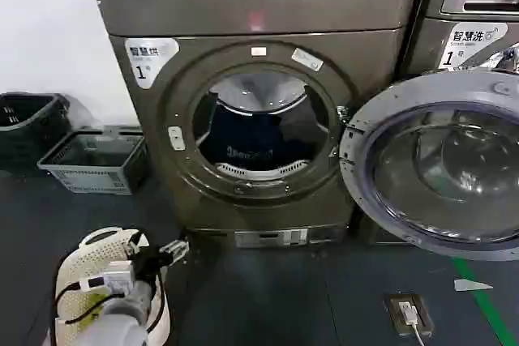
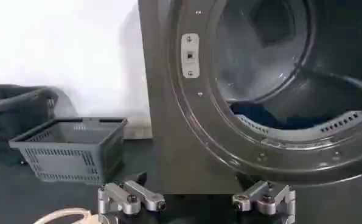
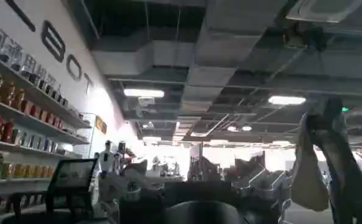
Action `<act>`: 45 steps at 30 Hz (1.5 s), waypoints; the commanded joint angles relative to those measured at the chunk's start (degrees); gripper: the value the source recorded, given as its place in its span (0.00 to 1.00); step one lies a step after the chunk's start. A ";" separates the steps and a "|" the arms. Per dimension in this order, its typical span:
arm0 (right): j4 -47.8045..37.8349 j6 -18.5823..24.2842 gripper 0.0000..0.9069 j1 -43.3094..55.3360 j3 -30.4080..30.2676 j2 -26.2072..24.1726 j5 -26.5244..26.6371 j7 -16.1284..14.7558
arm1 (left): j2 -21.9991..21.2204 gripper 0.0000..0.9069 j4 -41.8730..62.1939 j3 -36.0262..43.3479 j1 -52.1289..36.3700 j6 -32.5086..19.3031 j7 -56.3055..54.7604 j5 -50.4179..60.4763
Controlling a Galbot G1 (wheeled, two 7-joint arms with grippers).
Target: Grasp the clothes from the dryer.
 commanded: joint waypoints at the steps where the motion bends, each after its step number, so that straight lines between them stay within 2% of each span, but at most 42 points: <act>1: -0.09 0.90 1.00 0.01 -0.55 0.07 -0.40 0.16 | 0.00 1.00 0.00 0.12 0.02 2.81 0.09 0.06; 2: -0.63 3.70 1.00 0.07 -0.85 0.08 -0.61 -0.16 | 0.00 1.00 -0.04 0.14 0.03 2.81 0.11 0.07; 3: -0.92 4.54 1.00 0.03 -1.04 0.08 -0.98 -0.24 | 0.01 1.00 -0.08 0.14 0.05 2.81 0.12 0.07; 5: -1.35 4.50 1.00 0.05 -0.99 0.15 -2.64 -0.83 | 0.05 1.00 -0.17 0.12 0.04 2.81 0.14 0.07; 9: -1.45 5.09 1.00 -0.03 -0.92 0.26 -2.49 -1.50 | 0.13 1.00 -0.54 0.13 0.21 2.81 0.12 0.10; 18: -1.45 3.30 1.00 0.08 -1.35 0.04 -2.33 1.40 | 0.79 1.00 -1.19 0.00 0.45 2.81 0.13 0.06; 45: -1.09 3.35 1.00 0.74 -2.49 0.27 -1.58 1.30 | 0.36 1.00 -1.03 0.14 0.59 2.81 0.48 0.64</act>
